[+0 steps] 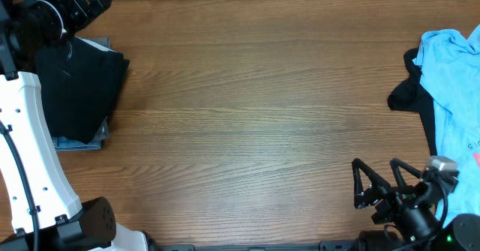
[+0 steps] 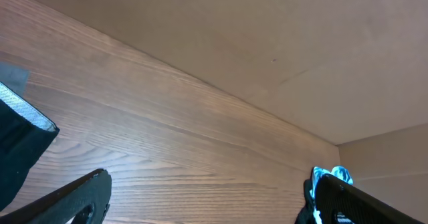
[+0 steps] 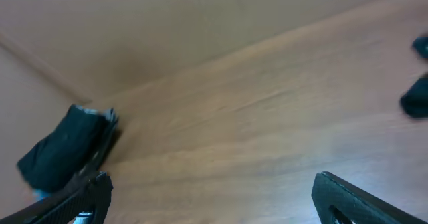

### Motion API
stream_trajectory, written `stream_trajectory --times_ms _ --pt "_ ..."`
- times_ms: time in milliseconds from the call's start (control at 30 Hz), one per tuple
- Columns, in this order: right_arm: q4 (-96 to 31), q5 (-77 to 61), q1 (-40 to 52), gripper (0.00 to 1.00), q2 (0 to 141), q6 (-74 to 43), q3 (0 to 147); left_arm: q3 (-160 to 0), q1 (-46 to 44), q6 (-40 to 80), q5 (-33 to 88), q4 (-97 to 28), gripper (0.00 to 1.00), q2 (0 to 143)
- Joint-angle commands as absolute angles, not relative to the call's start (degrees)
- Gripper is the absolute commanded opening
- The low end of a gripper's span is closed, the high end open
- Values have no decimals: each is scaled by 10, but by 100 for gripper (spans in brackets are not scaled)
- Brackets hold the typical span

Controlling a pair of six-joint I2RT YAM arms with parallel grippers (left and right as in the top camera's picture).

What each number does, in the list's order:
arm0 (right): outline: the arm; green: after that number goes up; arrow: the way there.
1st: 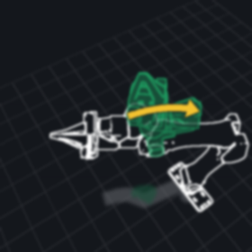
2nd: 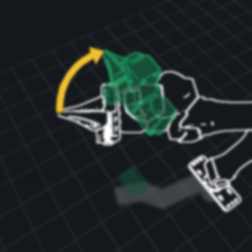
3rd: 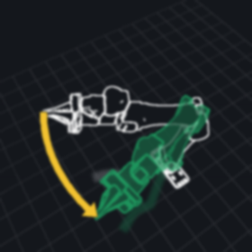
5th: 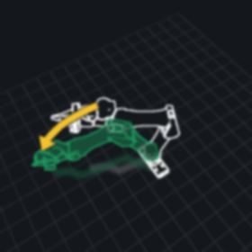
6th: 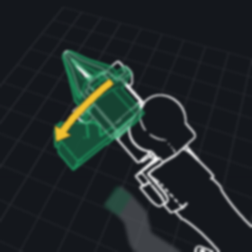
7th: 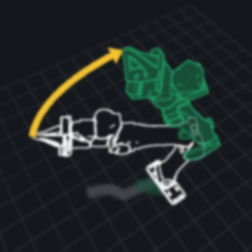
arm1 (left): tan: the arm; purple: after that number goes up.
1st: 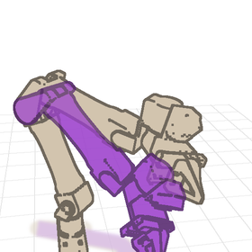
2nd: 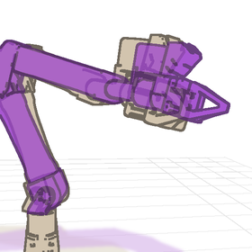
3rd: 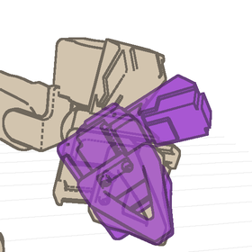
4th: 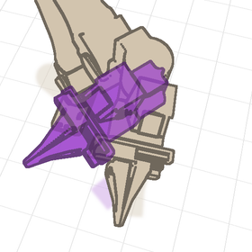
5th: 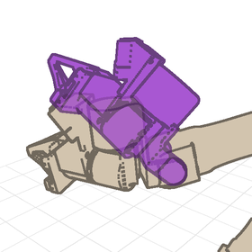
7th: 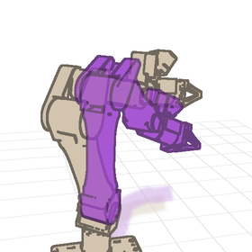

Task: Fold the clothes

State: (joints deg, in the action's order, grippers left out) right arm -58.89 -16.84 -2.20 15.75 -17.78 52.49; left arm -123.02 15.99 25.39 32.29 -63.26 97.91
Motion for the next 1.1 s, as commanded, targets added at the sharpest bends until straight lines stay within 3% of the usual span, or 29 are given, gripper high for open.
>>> stream_trajectory --times_ms 0,467,1067 --pt "-541 -131 -19 100 133 -174 496 -1231 160 258 320 -632 100 975" --pt "-114 -117 41 100 60 -176 247 -1231 160 258 320 -632 100 975" --pt "10 -71 74 100 2 -179 30 -1231 160 258 320 -632 100 975"
